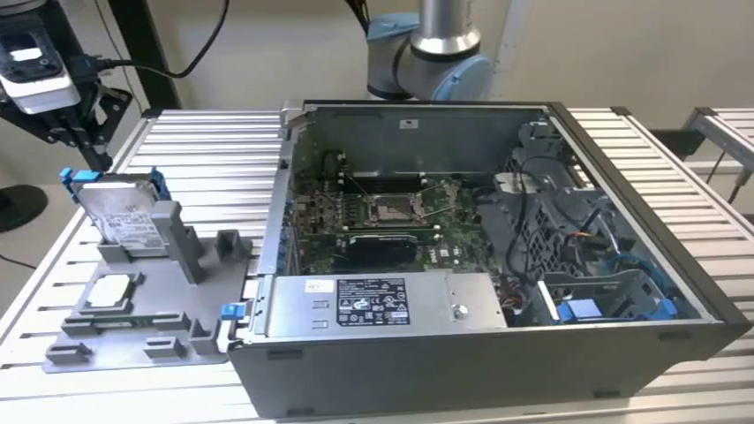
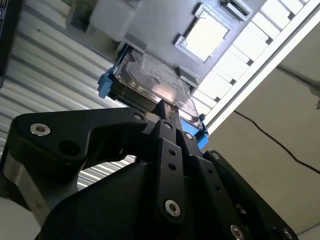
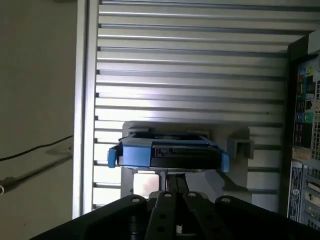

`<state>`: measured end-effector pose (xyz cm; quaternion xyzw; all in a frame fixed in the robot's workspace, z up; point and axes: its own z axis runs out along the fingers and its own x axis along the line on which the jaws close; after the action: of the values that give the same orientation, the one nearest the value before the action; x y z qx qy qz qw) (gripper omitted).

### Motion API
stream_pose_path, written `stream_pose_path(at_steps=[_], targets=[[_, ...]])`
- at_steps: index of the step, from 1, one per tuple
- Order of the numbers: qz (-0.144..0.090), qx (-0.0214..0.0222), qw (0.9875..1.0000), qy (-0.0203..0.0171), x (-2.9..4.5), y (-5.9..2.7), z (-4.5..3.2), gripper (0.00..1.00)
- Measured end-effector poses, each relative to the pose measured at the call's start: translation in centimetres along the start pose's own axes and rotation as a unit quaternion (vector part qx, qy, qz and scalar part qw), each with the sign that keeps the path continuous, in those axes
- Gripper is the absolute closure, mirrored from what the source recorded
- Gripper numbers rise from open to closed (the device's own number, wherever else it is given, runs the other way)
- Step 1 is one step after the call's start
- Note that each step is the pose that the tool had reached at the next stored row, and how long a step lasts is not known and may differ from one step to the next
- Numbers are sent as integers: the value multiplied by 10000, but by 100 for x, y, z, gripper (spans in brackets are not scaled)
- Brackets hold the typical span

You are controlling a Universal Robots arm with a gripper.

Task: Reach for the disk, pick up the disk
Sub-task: 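Reach for the disk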

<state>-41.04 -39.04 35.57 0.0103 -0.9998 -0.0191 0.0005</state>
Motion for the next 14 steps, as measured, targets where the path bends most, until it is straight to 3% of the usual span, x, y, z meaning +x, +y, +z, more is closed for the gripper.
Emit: stream_pose_path(at_steps=[4,14], targets=[[-2,-1,10000,-1,80,64,7,100],[-42,0,10000,26,220,114,28,100]])
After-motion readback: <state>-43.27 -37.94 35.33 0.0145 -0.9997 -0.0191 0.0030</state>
